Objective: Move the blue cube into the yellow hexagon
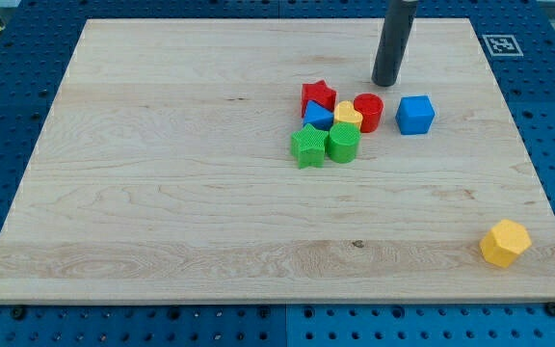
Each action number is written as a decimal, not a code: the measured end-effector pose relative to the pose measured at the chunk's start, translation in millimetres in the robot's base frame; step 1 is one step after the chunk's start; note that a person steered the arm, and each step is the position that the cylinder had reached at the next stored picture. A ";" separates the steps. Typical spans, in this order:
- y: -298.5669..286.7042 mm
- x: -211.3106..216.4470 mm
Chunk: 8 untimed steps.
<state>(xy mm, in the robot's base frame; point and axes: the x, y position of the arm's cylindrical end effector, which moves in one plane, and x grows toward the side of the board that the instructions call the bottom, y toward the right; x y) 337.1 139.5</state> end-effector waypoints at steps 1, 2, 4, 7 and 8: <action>0.0 0.7; 0.0 23.7; 8.7 32.4; 10.2 44.5; 10.2 50.8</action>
<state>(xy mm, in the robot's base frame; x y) 387.8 149.7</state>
